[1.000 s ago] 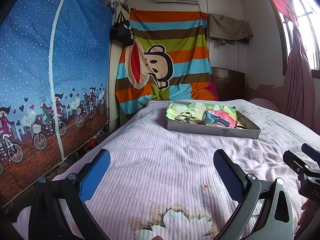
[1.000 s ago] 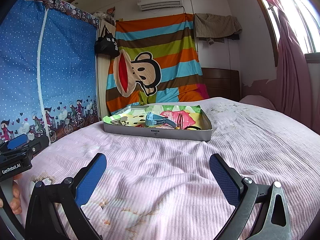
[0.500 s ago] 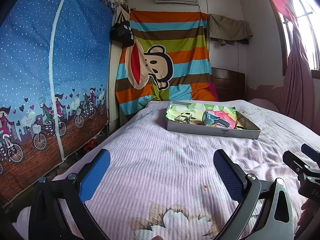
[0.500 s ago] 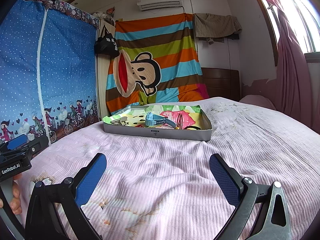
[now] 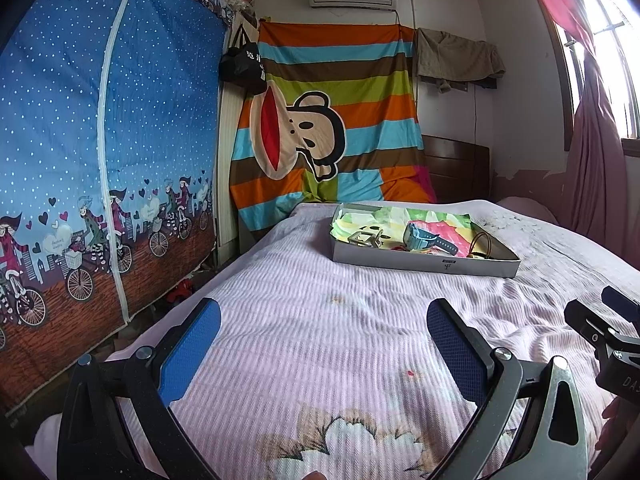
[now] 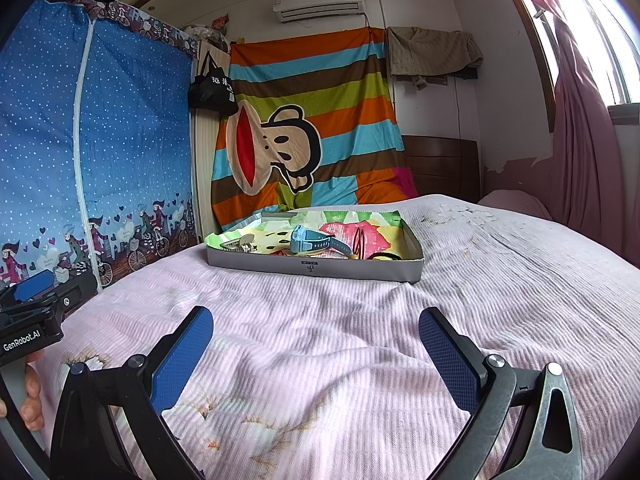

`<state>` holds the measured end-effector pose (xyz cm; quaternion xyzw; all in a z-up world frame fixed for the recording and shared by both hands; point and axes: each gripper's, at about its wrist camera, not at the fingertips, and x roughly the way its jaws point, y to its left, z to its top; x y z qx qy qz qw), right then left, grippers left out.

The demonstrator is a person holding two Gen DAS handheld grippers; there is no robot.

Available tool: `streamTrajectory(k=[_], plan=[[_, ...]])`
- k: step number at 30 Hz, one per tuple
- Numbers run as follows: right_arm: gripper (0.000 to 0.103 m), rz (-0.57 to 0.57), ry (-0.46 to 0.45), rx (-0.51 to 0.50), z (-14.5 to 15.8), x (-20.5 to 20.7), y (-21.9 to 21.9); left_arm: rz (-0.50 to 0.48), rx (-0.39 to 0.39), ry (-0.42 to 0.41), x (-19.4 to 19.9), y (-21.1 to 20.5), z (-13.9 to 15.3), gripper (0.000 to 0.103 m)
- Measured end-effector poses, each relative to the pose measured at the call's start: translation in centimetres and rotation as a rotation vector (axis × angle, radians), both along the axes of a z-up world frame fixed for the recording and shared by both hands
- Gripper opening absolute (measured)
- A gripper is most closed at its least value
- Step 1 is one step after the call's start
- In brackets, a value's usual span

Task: Organize jewelry

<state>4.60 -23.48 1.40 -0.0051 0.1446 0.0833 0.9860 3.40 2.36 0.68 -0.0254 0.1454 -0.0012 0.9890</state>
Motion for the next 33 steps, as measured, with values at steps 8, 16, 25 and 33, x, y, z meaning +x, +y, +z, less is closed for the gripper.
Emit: streamTrajectory(k=[8, 16, 25, 33], plan=[[0.103, 0.001, -0.001, -0.001, 0.01, 0.02, -0.02, -0.001, -0.003, 0.0, -0.16, -0.13, -0.02, 0.101], [0.103, 0.0, 0.0, 0.001, 0.02, 0.02, -0.05, 0.0, -0.004, -0.001, -0.17, -0.15, 0.01, 0.101], [0.103, 0.001, 0.0, 0.0, 0.0, 0.04, -0.01, -0.003, -0.003, -0.003, -0.21, -0.25, 0.04, 0.101], [0.103, 0.001, -0.001, -0.001, 0.0, 0.05, -0.02, -0.004, -0.003, -0.003, -0.2, -0.4, 0.06, 0.101]])
